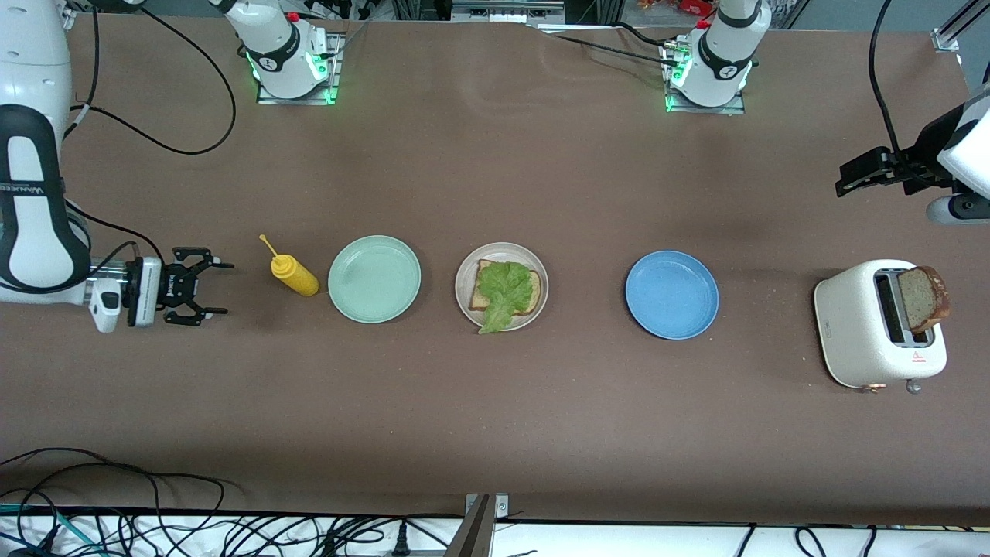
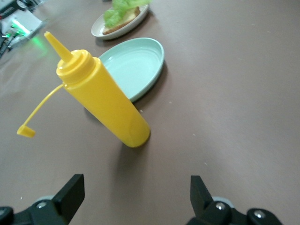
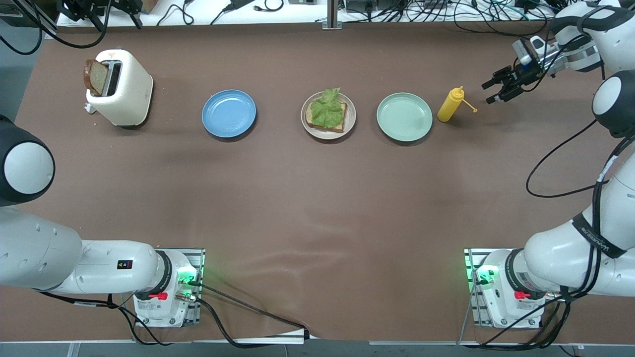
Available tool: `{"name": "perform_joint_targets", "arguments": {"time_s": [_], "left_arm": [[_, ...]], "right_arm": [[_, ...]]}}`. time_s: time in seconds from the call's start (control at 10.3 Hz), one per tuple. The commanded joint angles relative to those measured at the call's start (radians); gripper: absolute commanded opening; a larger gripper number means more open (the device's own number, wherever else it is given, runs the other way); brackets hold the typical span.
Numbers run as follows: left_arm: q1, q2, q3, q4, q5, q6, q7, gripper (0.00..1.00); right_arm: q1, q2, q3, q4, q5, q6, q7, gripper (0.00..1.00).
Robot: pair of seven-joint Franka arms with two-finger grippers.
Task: Make sandwich on beige plate with both arms
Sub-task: 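Close the right gripper around the yellow mustard bottle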
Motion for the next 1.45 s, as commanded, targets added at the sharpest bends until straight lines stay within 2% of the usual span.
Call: {"name": "perform_joint_targets", "arguments": {"time_s": [0.0,0.48,0.68,0.87,0.97,1.07,1.26,1.36], "left_arm": [[0.004,0.007,0.000,0.021,-0.002,-0.001,0.014,1.00],[0.006,0.007,0.000,0.021,-0.002,-0.001,0.010,1.00],[0.012,0.007,0.000,0.021,-0.002,-0.001,0.009,1.00],[0.012,0.007,0.000,0.021,-0.002,-0.001,0.009,1.00],[0.012,0.009,0.000,0.021,-0.002,-0.001,0.009,1.00],[0.012,0.012,0.000,0.021,-0.002,-0.001,0.009,1.00],[0.012,0.012,0.000,0.021,-0.002,-0.001,0.009,1.00],[0.012,0.012,0.000,0.021,-0.002,-0.001,0.009,1.00]], "right_arm": [[-0.015,0.022,0.036,0.007,0.062,-0.069,-0.093,1.00],[-0.012,0.106,0.064,-0.001,0.170,-0.160,-0.328,1.00],[-0.014,0.137,0.075,0.001,0.247,-0.175,-0.440,0.95],[-0.012,0.152,0.081,-0.002,0.267,-0.207,-0.454,0.95],[-0.012,0.159,0.085,-0.002,0.286,-0.224,-0.478,0.87],[-0.012,0.159,0.085,-0.002,0.286,-0.238,-0.485,0.70],[-0.012,0.162,0.087,0.001,0.307,-0.238,-0.485,0.02],[-0.011,0.163,0.090,-0.002,0.318,-0.238,-0.482,0.00]]}}
